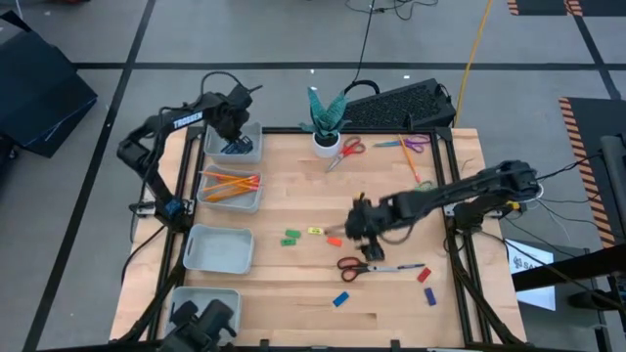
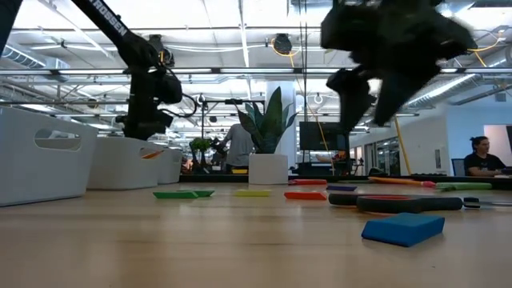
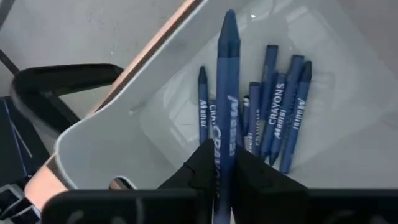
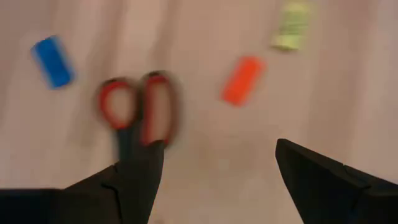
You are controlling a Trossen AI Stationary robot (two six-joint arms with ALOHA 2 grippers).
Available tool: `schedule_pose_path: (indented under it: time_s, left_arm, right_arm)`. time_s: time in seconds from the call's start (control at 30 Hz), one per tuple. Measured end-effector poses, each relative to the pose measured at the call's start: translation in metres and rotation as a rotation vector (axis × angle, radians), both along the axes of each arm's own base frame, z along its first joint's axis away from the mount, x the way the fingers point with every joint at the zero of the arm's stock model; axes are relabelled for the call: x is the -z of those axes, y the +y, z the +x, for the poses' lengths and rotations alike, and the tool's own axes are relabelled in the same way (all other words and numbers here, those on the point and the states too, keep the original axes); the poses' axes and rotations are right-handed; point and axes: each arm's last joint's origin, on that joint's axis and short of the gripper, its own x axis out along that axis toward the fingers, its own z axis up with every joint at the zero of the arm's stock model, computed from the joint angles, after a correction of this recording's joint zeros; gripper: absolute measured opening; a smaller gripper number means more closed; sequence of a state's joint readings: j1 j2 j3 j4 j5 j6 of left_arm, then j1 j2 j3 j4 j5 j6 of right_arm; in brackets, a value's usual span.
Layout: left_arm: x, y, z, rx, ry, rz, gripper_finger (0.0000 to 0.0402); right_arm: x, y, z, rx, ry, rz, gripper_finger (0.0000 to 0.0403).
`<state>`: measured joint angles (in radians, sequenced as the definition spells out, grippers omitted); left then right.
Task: Sort crayons/erasers/pens/pencils in bins
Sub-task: Put the blue crayon into the top gray bin, then put the black scissors into the middle bottom gray bin
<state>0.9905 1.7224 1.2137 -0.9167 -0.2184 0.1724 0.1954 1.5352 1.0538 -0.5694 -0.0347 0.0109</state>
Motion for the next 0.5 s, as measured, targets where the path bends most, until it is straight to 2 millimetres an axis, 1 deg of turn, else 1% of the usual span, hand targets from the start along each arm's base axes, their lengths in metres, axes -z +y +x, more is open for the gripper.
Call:
schedule_pose_path:
  time_s: [0.07,0.13,0.2,0.3,0.4,0.5]
  left_arm:
    - [0.002,0.0,0.001,0.002,0.003,-0.005,0.005]
    - [0.003,0.0,0.002,-0.018,0.0,-0.005,0.0058]
    - [0.004,0.001,0.001,-0.037,-0.004,-0.005,0.0065]
    - [0.004,0.001,0.001,-0.048,-0.002,-0.005,0.0086]
    - [0.002,-0.002,-0.001,-0.076,0.021,-0.035,0.0121]
    - [-0.01,-0.012,-0.003,-0.098,-0.002,-0.085,0.0154]
  right_arm:
    - [0.0,0.018,-0.003,-0.052,-0.006,-0.001,0.0299]
    - [0.003,0.032,-0.002,-0.073,-0.036,-0.019,0.0299]
    - [0.015,0.041,-0.001,-0.054,-0.038,-0.038,0.0299]
    - [0.041,0.048,0.008,-0.037,-0.03,-0.035,0.0299]
    - [0.06,0.053,0.02,0.004,-0.063,-0.052,0.0297]
    - [0.065,0.053,0.034,0.115,-0.159,-0.025,0.0282]
